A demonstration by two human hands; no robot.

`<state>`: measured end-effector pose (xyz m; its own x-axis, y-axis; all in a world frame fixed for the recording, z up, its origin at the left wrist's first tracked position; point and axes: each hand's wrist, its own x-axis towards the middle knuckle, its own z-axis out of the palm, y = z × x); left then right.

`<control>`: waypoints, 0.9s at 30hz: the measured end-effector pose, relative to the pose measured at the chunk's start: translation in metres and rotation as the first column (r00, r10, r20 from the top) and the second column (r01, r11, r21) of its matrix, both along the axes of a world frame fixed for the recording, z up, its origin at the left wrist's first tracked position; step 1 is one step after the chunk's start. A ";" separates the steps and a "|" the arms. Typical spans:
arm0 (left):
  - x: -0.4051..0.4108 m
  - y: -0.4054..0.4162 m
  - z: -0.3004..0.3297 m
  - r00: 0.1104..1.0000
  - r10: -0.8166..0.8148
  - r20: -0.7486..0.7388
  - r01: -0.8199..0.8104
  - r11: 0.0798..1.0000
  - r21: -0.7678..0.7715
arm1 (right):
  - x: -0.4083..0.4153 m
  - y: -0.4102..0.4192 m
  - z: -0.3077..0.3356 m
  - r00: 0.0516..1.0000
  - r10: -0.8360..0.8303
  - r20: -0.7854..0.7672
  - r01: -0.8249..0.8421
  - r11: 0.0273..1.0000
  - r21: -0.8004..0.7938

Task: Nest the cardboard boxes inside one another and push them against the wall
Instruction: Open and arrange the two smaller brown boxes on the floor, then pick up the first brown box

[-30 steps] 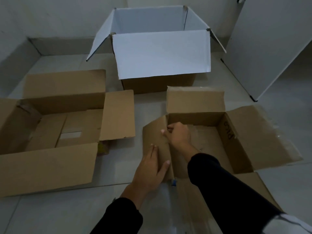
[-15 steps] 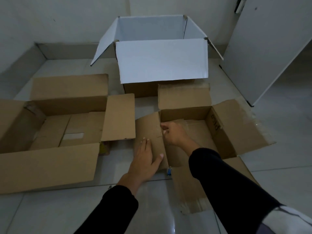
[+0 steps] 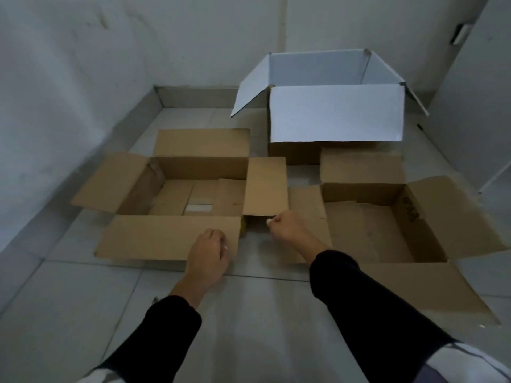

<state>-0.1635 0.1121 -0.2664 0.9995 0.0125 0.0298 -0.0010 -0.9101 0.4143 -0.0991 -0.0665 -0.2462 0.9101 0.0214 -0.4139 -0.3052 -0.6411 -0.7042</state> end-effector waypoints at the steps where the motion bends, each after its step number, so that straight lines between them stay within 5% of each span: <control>1: 0.001 0.015 -0.004 0.999 0.051 0.011 -0.051 0.999 0.014 | 0.002 0.016 -0.006 0.998 -0.047 -0.049 0.050 0.997 0.052; 3: 0.007 0.042 -0.012 0.990 0.142 0.012 -0.142 0.989 0.046 | 0.009 0.046 -0.018 0.957 -0.237 -0.167 0.273 0.933 0.237; 6: 0.018 0.076 -0.021 0.976 0.216 -0.009 -0.215 0.974 0.071 | 0.021 0.079 -0.026 0.726 -0.473 -0.499 0.686 0.460 0.563; 8: 0.023 0.093 -0.024 0.974 0.226 -0.009 -0.225 0.973 0.045 | 0.030 0.095 -0.033 0.640 -0.552 -0.535 0.750 0.298 0.590; 10: 0.024 0.105 -0.026 0.974 0.225 0.018 -0.225 0.974 -0.007 | 0.033 0.102 -0.035 0.646 -0.652 -0.396 0.743 0.420 0.521; 12: 0.023 0.111 -0.027 0.970 0.239 0.039 -0.236 0.970 -0.065 | 0.032 0.101 -0.032 0.714 -0.688 -0.132 0.686 0.648 0.331; 16: 0.020 0.114 -0.032 0.972 0.222 0.082 -0.217 0.974 -0.064 | 0.023 0.080 -0.026 0.871 -0.336 0.359 0.355 0.935 0.014; 19: 0.021 0.114 -0.033 0.888 0.438 0.141 -0.422 0.897 -0.128 | 0.017 0.053 -0.027 0.865 -0.160 0.475 0.219 0.973 -0.071; 22: 0.023 0.119 -0.028 0.606 0.792 -0.076 -0.753 0.540 -0.376 | 0.008 0.032 -0.028 0.866 -0.149 0.477 0.215 0.973 -0.088; 24: 0.027 0.129 -0.026 0.484 0.843 -0.234 -0.830 0.358 -0.427 | 0.003 0.026 -0.031 0.870 -0.116 0.478 0.185 0.978 -0.100; 27: 0.035 0.147 -0.025 0.539 0.795 -0.279 -0.774 0.336 -0.537 | 0.001 0.025 -0.036 0.866 -0.094 0.490 0.177 0.976 -0.124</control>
